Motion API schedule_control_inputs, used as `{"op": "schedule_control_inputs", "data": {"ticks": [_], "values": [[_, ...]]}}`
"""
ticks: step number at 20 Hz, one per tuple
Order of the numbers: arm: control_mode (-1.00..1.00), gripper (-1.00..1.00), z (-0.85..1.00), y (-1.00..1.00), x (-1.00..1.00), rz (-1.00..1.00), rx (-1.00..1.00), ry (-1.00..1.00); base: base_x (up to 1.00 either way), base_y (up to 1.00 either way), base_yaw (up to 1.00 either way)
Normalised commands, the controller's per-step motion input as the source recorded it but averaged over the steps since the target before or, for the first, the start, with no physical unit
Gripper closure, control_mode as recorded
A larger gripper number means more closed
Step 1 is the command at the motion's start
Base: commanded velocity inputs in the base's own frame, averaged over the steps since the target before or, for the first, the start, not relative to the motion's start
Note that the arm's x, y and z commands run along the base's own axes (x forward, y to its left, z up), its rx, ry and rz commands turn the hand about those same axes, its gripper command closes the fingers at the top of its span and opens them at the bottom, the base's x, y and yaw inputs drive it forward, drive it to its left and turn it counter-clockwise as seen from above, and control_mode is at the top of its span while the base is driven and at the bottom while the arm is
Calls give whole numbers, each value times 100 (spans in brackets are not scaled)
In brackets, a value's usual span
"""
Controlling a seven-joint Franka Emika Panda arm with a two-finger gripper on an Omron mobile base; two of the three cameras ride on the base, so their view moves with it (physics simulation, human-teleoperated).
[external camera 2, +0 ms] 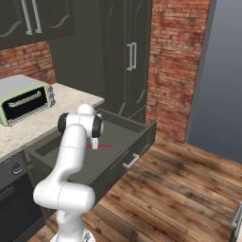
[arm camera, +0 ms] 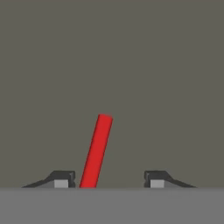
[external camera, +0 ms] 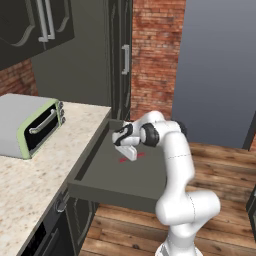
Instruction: Take a straw from the drawer in front and place it inside the glass cup on the dining counter.
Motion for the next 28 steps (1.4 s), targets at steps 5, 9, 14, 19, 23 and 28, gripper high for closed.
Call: {"op": "schedule_control_inputs", "data": {"ticks": [5, 9, 14, 19, 23, 28], "values": [[-100, 100, -30, 0, -18, -8, -3, 0, 0, 0, 0], [-100, 100, -14, 0, -16, -9, 0, 0, 0, 0, 0], [-100, 100, 37, -5, -41, -5, 0, -8, 0, 0, 0], [-100, 100, 100, -1, -70, -5, 0, -19, 0, 0, 0], [-100, 100, 100, 0, -93, -7, 0, -20, 0, 0, 0], [-100, 100, 100, -4, -100, -11, 0, -21, 0, 0, 0]]}}
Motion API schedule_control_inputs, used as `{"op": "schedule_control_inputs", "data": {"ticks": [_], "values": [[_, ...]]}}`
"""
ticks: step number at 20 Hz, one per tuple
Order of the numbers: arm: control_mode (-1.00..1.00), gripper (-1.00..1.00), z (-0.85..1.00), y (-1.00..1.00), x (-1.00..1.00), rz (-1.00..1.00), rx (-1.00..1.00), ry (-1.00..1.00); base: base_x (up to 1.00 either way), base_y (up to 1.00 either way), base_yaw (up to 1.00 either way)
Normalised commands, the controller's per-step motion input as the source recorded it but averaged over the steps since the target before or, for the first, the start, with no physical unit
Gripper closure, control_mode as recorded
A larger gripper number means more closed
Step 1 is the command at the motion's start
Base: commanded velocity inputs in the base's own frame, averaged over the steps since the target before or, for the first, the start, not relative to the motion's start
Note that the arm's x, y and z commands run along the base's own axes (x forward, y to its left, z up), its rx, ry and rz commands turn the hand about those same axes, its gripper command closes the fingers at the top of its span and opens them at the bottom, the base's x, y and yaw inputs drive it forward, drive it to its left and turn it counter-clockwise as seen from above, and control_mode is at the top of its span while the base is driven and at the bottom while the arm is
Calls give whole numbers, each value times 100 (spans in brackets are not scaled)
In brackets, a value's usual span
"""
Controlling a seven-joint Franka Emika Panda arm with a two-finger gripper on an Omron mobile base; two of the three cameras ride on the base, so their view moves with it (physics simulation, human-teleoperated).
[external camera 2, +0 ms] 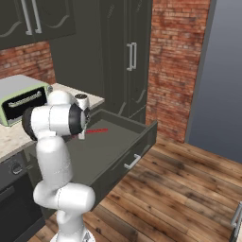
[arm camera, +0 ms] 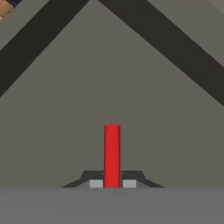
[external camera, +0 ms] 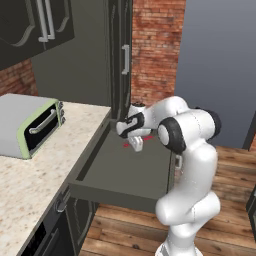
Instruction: Take a straw from the drawer in front and place it inside the glass cup on the dining counter.
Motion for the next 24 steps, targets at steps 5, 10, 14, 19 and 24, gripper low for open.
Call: {"op": "schedule_control_inputs", "data": {"ticks": [5, 10, 14, 19, 24], "values": [[-100, 100, 100, -1, -98, -12, 0, -16, 0, 0, 0], [-100, 100, 100, 0, -57, -23, 0, -4, 0, 0, 0], [-100, 100, 93, -18, -54, -29, 1, 2, 0, 0, 0], [-100, 100, 82, -35, -60, -23, 5, 10, 0, 0, 0], [-100, 100, 55, -38, -56, -19, 11, 14, 0, 0, 0]]}}
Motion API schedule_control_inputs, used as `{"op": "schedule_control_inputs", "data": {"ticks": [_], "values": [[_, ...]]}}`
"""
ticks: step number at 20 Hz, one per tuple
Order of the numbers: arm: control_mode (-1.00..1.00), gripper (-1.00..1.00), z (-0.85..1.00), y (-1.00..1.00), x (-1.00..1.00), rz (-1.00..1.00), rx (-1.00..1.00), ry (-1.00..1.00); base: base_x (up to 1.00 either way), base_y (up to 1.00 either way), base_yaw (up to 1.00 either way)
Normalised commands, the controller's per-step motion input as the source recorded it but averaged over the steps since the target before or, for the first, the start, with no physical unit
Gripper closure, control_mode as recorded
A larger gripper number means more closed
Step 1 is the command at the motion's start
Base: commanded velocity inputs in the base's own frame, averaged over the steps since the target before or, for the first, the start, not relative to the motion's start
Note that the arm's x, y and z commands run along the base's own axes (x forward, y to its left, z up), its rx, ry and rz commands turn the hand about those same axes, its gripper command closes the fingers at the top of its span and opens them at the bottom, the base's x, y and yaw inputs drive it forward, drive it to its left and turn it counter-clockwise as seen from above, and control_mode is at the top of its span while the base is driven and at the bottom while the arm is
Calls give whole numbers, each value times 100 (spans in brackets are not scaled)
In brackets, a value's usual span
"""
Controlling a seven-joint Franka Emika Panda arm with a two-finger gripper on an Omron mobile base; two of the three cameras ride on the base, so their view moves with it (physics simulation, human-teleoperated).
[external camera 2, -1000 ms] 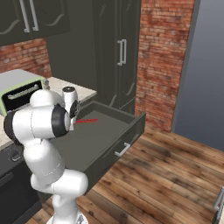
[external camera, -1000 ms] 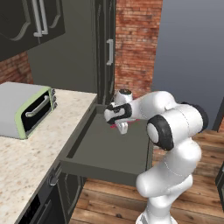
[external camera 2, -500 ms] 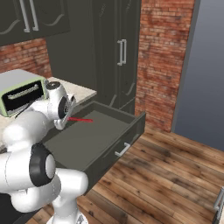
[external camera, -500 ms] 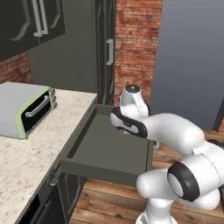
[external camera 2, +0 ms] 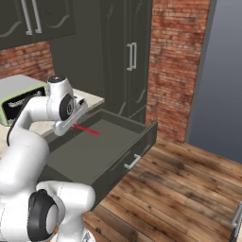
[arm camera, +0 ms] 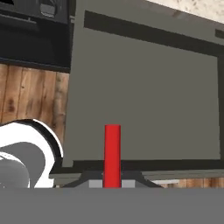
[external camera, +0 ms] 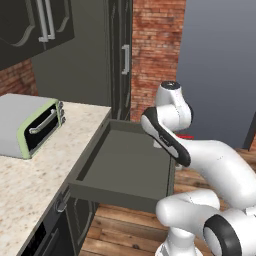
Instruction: Take a straw from the drawer in front and place it inside the glass cup on the dining counter.
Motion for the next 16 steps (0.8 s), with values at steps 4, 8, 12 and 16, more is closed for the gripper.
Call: {"op": "schedule_control_inputs", "data": {"ticks": [4, 8, 12, 16], "values": [[-100, 100, 23, -35, -40, -13, 21, 11, 0, 0, 0], [-100, 100, 8, -28, -30, -7, 15, 1, 0, 0, 0], [-100, 100, 0, -3, -38, -3, 6, 0, 0, 0, 0], [100, 100, 0, 0, -20, -2, 2, 0, -74, 0, -11]]}}
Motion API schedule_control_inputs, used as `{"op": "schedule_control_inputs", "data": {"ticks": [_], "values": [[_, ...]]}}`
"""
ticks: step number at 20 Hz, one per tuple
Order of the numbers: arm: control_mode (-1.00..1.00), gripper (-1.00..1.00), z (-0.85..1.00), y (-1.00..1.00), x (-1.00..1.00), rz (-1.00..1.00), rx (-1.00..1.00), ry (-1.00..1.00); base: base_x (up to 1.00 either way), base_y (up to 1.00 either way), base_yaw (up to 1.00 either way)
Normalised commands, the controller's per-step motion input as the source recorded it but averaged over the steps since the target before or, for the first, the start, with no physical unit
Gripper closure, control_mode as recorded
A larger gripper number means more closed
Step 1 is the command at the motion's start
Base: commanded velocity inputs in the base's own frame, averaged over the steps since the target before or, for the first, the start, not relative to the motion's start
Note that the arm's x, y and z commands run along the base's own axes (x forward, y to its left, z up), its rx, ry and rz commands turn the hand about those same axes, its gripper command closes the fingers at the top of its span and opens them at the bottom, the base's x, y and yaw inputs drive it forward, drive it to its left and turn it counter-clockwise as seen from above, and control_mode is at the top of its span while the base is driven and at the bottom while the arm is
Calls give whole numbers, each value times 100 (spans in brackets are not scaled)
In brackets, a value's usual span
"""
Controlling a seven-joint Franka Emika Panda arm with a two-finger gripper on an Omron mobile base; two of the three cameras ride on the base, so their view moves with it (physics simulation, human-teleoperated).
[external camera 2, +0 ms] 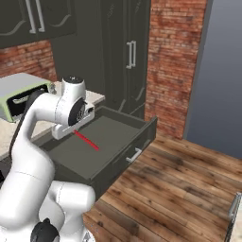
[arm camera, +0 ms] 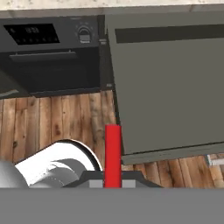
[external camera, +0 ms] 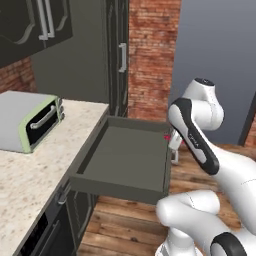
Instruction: Take a straw from the drawer in front and place it inside the glass cup on the dining counter.
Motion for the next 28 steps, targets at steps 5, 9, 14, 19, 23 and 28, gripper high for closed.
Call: {"op": "schedule_control_inputs", "data": {"ticks": [5, 9, 14, 19, 23, 28], "values": [[100, 100, 0, 0, 0, 0, 0, 0, -100, 0, -31], [100, 100, 0, 0, 0, 0, 0, 0, -96, 0, -38], [100, 100, 0, 0, 0, 0, 0, 0, -74, 1, -46], [100, 100, 0, 0, 0, 0, 0, 0, -74, 0, -51], [100, 100, 0, 0, 0, 0, 0, 0, -71, -17, -51], [100, 100, 0, 0, 0, 0, 0, 0, -67, -29, -55]]}}
